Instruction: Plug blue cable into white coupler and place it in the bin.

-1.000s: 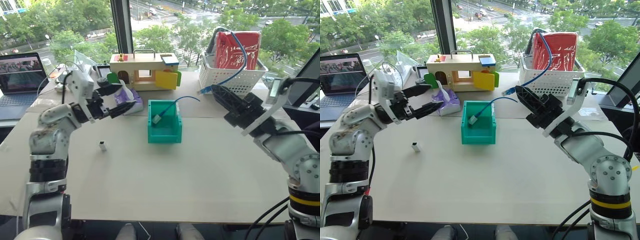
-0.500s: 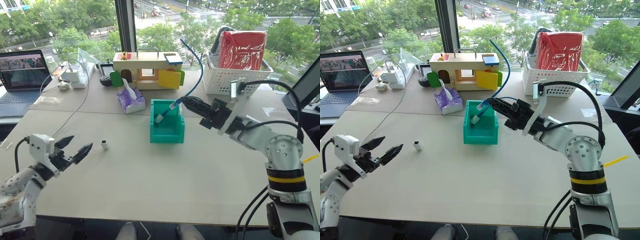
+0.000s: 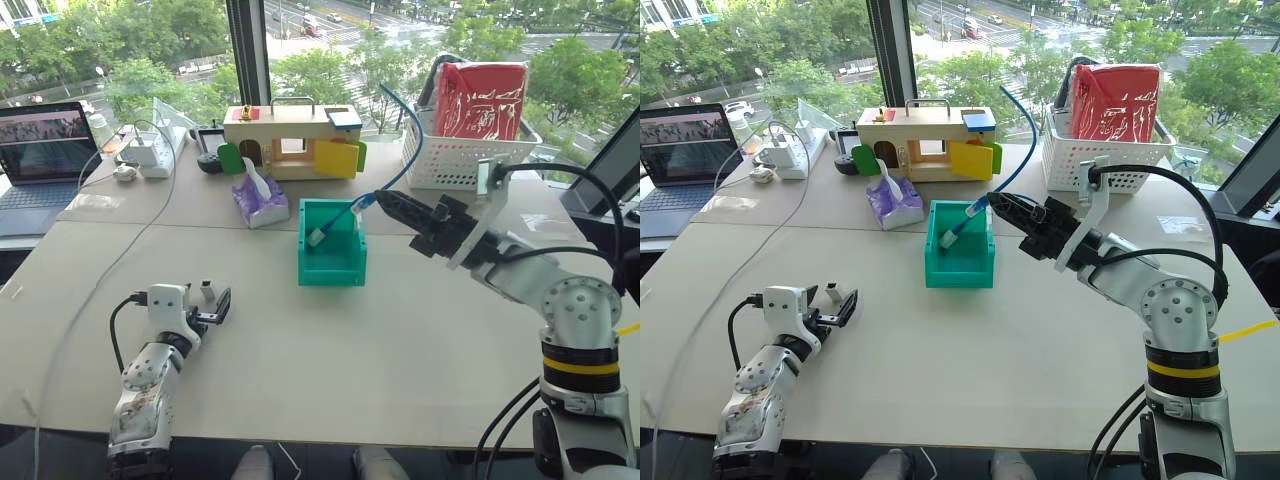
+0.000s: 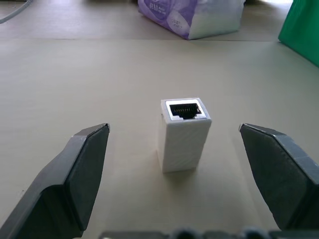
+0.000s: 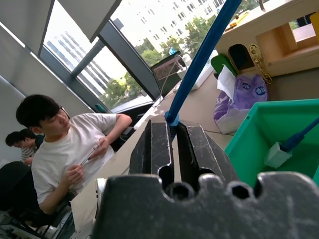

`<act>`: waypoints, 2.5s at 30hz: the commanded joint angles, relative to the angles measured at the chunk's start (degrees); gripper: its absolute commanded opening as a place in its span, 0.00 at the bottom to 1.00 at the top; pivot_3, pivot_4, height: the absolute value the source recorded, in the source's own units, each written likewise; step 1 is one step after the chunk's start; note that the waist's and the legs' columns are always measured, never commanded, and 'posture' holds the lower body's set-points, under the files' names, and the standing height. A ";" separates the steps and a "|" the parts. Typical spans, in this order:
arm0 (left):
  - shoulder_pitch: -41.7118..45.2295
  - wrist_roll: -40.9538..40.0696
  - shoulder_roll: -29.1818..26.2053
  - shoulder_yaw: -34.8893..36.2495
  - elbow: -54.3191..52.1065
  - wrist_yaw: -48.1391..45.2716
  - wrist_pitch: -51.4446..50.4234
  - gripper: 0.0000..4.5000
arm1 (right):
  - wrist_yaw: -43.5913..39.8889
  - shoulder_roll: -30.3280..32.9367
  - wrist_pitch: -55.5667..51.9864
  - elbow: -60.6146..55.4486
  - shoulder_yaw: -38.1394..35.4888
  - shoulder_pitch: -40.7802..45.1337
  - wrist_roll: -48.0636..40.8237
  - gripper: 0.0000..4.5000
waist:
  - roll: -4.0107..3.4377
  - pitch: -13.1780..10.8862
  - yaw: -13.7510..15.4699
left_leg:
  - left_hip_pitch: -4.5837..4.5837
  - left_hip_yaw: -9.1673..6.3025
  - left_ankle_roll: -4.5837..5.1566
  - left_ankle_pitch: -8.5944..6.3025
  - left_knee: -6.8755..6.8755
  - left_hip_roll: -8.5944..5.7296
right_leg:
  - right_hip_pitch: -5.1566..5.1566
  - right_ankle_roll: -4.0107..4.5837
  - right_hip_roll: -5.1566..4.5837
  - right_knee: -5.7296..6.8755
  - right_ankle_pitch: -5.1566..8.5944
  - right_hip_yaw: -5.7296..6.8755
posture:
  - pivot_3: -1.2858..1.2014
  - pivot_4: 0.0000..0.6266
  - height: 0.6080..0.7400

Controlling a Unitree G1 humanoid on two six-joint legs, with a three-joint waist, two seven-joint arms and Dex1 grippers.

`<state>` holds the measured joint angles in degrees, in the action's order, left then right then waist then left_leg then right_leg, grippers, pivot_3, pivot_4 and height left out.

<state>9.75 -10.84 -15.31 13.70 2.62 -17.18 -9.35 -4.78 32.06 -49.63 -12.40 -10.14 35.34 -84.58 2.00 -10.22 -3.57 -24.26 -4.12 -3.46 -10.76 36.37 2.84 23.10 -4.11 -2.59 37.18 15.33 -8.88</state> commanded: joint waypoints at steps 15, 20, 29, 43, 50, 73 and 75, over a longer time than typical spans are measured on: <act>9.75 -4.55 -7.30 -9.88 2.60 -22.46 1.05 0.16 | 3.38 1.20 -0.04 -5.09 -4.50 -1.05 -2.54 0.00 | -0.11 0.06 0.18 | -0.08 -0.05 -0.03 0.03 0.00 -0.01 | 0.03 0.00 0.01 -0.01 0.00 0.06 | 0.52 0.24 1.00; 14.25 -7.30 -9.89 -21.75 -1.16 -41.39 -1.60 0.16 | 4.61 2.42 0.36 -7.78 -5.33 -2.83 -2.72 0.00 | -0.12 0.06 0.08 | -0.11 -0.06 -0.03 0.03 -0.13 -0.02 | 0.06 -0.01 -0.01 -0.11 0.01 0.07 | 0.52 0.24 1.00; 22.59 -4.65 -3.44 -31.34 4.36 -47.71 -0.08 0.16 | 10.92 3.07 2.86 -15.92 -8.05 -9.64 -4.39 0.00 | -0.12 0.06 -0.37 | -0.02 -0.07 0.00 0.05 -0.17 -0.01 | 0.04 0.05 0.01 -0.04 0.04 0.05 | 0.52 0.24 1.00; 28.65 4.61 5.87 -36.33 23.44 -45.71 4.95 0.38 | 17.97 7.11 7.11 -22.63 -11.71 -16.05 -8.25 0.00 | -0.12 0.06 -0.37 | -0.04 -0.09 0.01 0.05 -0.13 -0.04 | 0.01 0.03 0.01 -0.06 0.04 0.04 | 0.52 0.24 1.00; 28.67 5.32 4.14 -36.02 23.01 -47.64 4.95 0.88 | 18.13 9.05 8.14 -22.55 -11.91 -17.02 -9.46 0.00 | -0.12 0.06 -0.31 | -0.05 -0.09 0.01 0.06 -0.12 -0.04 | 0.00 0.02 0.01 -0.06 0.04 0.04 | 0.52 0.24 1.00; 25.74 7.67 -0.04 -35.42 23.15 -45.64 6.10 0.98 | 17.36 9.27 9.61 -21.69 -10.04 -16.76 -9.06 0.00 | -0.13 0.07 -0.42 | 0.04 -0.10 0.02 0.06 -0.12 -0.04 | -0.07 0.03 0.02 -0.03 0.04 0.04 | 0.52 0.24 1.00; 25.38 6.64 0.22 -34.96 22.87 -46.14 5.49 0.86 | 17.43 9.27 9.63 -21.72 -9.98 -16.88 -9.09 0.00 | -0.13 0.07 -0.44 | 0.05 -0.10 0.02 0.06 -0.12 -0.04 | -0.07 0.03 0.02 -0.03 0.04 0.04 | 0.52 0.24 1.00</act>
<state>36.21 -4.10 -14.40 -21.85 24.91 -62.66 -2.87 12.99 40.83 -41.72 -33.13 -19.03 18.06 -93.10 1.87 -10.15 -4.01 -24.22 -4.22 -3.45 -10.70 36.26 2.81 23.03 -4.08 -2.57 37.15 15.37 -8.84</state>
